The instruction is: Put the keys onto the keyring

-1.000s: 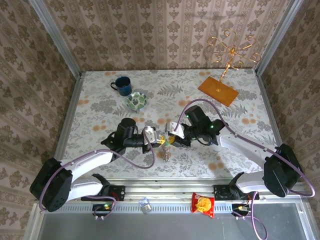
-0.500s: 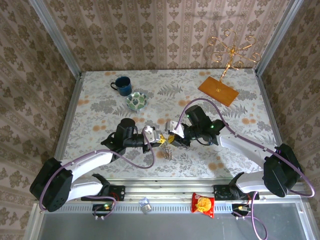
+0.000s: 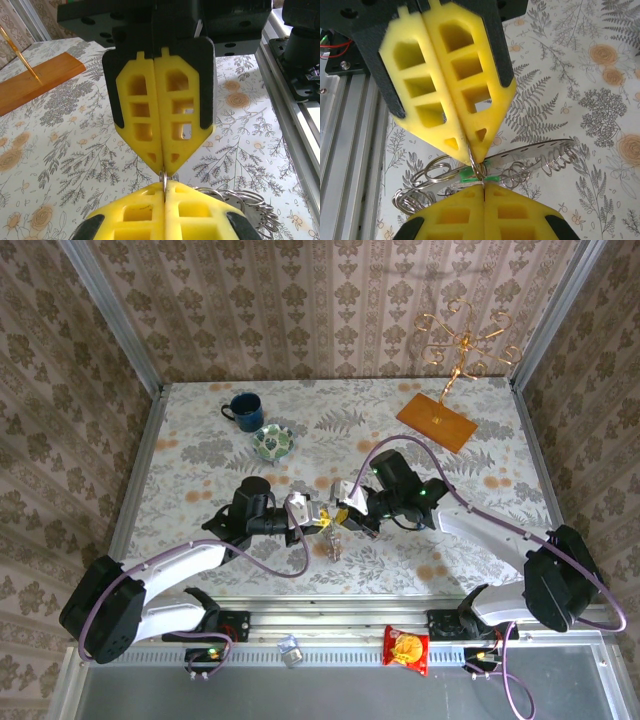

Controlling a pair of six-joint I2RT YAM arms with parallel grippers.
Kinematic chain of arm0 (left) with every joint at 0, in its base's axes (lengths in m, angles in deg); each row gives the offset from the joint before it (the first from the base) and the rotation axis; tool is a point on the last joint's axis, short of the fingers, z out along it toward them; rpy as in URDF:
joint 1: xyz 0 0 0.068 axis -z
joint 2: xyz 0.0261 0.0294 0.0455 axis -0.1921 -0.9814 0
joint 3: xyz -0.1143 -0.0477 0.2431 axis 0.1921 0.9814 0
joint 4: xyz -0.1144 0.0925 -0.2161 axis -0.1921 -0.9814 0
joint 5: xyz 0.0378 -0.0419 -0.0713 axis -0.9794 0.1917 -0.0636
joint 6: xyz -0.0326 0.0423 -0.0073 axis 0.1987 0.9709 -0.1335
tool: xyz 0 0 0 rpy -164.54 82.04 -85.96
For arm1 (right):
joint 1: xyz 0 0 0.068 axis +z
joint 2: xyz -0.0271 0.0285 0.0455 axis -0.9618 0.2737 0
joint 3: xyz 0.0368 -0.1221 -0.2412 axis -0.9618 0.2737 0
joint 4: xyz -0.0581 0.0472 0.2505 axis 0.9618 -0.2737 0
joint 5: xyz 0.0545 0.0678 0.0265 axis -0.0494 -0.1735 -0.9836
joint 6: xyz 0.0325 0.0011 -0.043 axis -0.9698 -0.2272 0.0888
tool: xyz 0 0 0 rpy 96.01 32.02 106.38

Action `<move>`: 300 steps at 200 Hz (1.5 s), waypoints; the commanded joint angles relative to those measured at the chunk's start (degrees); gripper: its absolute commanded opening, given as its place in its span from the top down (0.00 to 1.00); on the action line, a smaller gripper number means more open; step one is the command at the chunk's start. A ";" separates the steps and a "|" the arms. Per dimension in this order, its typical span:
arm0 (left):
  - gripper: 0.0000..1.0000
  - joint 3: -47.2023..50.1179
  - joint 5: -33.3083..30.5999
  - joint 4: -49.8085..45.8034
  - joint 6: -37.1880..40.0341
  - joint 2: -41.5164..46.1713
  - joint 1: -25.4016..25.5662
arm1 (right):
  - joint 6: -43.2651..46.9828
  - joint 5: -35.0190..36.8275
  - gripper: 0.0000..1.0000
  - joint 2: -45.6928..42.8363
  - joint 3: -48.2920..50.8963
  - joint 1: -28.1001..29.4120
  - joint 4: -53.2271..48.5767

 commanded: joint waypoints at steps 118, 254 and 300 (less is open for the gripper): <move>1.00 4.64 1.35 14.26 -7.51 -0.98 -0.15 | -3.35 -3.99 0.79 -1.86 5.78 -0.80 11.46; 0.79 5.58 -1.29 14.67 -8.75 -0.71 -0.42 | -3.28 -4.92 1.00 -0.56 4.81 -0.76 12.80; 0.69 2.66 -3.13 2.42 -3.31 2.88 -0.44 | 3.21 -0.27 1.00 -0.06 0.14 0.66 2.48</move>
